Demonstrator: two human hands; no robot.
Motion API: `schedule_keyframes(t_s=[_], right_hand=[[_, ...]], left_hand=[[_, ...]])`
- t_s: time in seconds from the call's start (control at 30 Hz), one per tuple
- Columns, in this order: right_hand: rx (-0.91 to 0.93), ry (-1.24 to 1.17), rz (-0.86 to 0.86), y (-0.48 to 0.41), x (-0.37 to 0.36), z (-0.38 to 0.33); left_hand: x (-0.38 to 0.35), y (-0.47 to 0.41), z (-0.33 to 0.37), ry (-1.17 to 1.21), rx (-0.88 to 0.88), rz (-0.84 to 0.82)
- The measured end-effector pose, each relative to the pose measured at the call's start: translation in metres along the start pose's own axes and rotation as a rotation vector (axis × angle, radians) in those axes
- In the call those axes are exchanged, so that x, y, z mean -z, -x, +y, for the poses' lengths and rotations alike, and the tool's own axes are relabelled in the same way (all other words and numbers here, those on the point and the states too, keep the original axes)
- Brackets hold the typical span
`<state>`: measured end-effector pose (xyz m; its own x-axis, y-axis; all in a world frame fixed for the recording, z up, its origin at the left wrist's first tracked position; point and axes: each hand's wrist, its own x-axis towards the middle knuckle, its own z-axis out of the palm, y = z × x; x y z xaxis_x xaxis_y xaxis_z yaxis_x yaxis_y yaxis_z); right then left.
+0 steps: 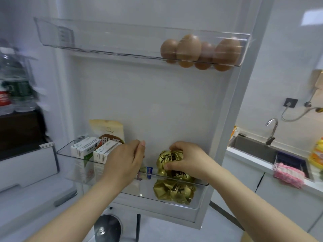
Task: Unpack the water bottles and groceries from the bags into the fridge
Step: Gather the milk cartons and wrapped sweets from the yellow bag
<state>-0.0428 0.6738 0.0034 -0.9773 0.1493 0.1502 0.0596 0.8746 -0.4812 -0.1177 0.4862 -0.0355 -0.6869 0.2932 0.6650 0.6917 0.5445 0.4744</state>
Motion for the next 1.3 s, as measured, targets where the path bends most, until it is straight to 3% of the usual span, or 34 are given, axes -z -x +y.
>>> schedule_keyframes(t_s=[0.17, 0.37, 0.57, 0.9, 1.13, 1.3], right_hand=[[0.019, 0.262, -0.251, -0.001, -0.002, -0.011], [0.103, 0.57, -0.296, -0.011, -0.01, -0.026], [0.078, 0.309, -0.304, -0.014, 0.008, -0.02], [0.258, 0.121, 0.197, 0.014, 0.018, 0.018], [0.206, -0.078, 0.628, 0.03, 0.041, 0.044], [0.199, -0.134, 0.723, 0.035, 0.049, 0.072]], left_hand=[[-0.002, 0.0, -0.003, -0.025, 0.008, -0.012], [-0.003, -0.002, 0.0, -0.042, 0.022, -0.024], [-0.005, -0.004, 0.003, -0.038, 0.05, -0.043], [-0.008, -0.005, 0.009, -0.078, 0.071, -0.078], [-0.009, -0.007, 0.014, -0.103, 0.094, -0.149], [-0.016, -0.004, 0.04, 0.014, 0.146, -0.203]])
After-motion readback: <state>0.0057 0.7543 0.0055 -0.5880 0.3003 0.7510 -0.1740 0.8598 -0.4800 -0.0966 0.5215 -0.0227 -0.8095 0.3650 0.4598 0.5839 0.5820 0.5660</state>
